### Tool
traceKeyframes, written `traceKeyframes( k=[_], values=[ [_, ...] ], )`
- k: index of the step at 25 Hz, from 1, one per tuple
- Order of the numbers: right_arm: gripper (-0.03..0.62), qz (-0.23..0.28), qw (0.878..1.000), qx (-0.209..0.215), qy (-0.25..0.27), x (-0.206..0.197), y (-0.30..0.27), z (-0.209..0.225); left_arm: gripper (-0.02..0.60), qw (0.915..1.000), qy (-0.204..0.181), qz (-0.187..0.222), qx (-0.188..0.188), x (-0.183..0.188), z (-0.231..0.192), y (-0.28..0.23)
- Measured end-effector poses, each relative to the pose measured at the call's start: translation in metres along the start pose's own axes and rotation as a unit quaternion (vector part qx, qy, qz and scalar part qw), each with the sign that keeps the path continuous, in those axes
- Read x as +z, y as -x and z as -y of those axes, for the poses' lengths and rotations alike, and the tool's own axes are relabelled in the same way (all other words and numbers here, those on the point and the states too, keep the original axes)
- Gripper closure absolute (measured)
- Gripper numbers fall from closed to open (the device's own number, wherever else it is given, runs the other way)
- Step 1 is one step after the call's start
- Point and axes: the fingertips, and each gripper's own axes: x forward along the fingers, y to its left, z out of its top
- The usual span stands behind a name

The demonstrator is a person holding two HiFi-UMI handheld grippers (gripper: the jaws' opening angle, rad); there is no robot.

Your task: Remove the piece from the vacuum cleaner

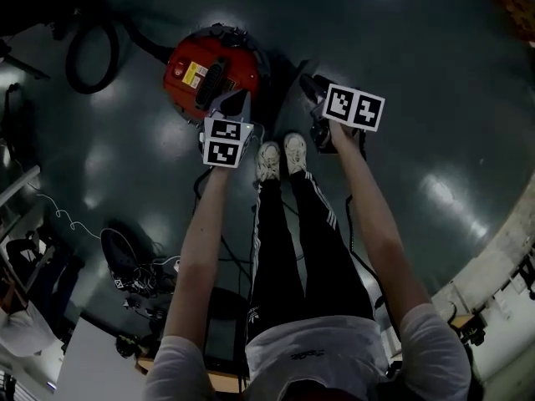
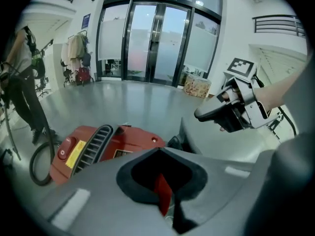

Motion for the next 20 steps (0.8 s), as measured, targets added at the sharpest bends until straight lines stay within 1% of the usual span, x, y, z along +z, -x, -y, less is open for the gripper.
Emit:
traceKeyframes(
  k=[2,5,7,9,13,16,19,20],
  values=[
    [0.413,-0.019,0.999,-0.019,-0.020,-0.006,-0.017,0.013,0.580,1.0000,-0.005,0.008,0.002,-0.004,-0.003,-0.005],
    [0.407,-0.033,0.998,-0.030,-0.048,-0.011,-0.035,0.023,0.580,0.9997,-0.002,0.022,0.005,-0.002,-0.005,-0.006],
    [0.391,-0.034,0.997,-0.037,-0.058,-0.014,-0.043,0.026,0.580,0.9998,0.005,0.021,0.006,-0.004,-0.006,-0.008],
    [0.384,-0.033,0.996,-0.053,-0.061,-0.014,-0.051,0.030,0.580,0.9999,0.006,0.015,0.002,-0.006,-0.004,-0.011],
    [0.372,-0.032,0.993,-0.087,-0.069,-0.007,-0.062,0.034,0.580,0.9994,-0.033,0.007,-0.003,-0.006,-0.003,-0.011],
    [0.373,-0.046,0.990,-0.108,-0.081,-0.010,-0.070,0.041,0.580,0.9993,-0.036,0.007,-0.005,-0.004,-0.003,-0.010],
    [0.409,-0.050,0.987,-0.113,-0.104,-0.016,-0.072,0.043,0.580,0.9995,-0.032,0.009,-0.002,-0.005,-0.004,-0.009],
    [0.451,-0.050,0.986,-0.114,-0.110,-0.017,-0.070,0.044,0.580,0.9995,-0.030,0.011,-0.001,-0.006,-0.005,-0.009]
  ],
)
